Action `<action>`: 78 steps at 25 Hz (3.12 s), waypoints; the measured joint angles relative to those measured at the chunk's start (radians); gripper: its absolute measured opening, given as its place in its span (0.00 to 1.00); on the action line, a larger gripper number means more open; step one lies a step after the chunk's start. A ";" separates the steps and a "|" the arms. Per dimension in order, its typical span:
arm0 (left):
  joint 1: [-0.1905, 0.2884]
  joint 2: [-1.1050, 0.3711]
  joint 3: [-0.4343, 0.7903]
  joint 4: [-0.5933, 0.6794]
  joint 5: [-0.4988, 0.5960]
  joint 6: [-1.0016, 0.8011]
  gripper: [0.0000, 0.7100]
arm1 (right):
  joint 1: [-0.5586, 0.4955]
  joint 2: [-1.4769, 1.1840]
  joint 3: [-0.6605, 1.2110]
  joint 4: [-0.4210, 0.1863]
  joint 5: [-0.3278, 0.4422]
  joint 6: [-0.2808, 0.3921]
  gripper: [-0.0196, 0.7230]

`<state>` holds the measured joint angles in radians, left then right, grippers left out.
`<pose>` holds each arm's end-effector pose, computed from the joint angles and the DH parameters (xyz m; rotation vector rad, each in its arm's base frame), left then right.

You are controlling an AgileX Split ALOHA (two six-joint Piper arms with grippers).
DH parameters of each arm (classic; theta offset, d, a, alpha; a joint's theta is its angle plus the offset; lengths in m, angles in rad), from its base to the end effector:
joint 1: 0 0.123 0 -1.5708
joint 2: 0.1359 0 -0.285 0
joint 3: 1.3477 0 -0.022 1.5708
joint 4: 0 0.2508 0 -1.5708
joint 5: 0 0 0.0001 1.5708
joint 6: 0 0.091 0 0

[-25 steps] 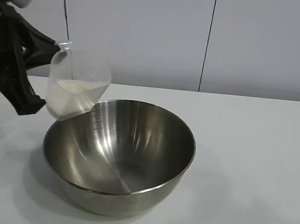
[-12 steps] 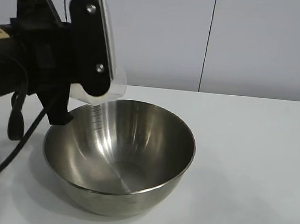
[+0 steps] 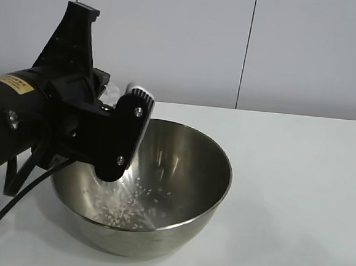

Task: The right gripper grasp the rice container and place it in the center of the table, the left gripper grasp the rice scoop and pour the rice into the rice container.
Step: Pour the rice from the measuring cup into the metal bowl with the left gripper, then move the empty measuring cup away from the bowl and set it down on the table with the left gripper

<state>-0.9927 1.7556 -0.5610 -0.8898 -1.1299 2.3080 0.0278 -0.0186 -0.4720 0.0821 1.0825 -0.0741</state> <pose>0.2094 -0.2041 0.1673 1.6541 0.8885 1.2654 -0.0057 0.0064 0.2679 -0.1100 2.0705 0.0704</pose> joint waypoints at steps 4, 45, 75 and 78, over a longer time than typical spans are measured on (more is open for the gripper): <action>-0.001 0.000 -0.006 0.022 0.000 0.077 0.01 | 0.000 0.000 0.000 0.000 0.000 0.000 0.59; -0.001 -0.306 -0.145 -0.402 -0.030 -0.660 0.01 | 0.000 0.000 0.000 0.000 -0.001 0.000 0.59; 0.571 -0.355 0.153 0.552 0.323 -2.102 0.01 | 0.000 0.000 0.000 0.004 0.000 0.000 0.59; 0.645 -0.355 0.200 0.663 0.313 -2.190 0.01 | 0.000 0.000 0.000 0.004 0.000 0.000 0.59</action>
<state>-0.3473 1.4009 -0.3607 -0.2271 -0.8165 0.1182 0.0278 -0.0186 -0.4720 0.0861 1.0822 -0.0741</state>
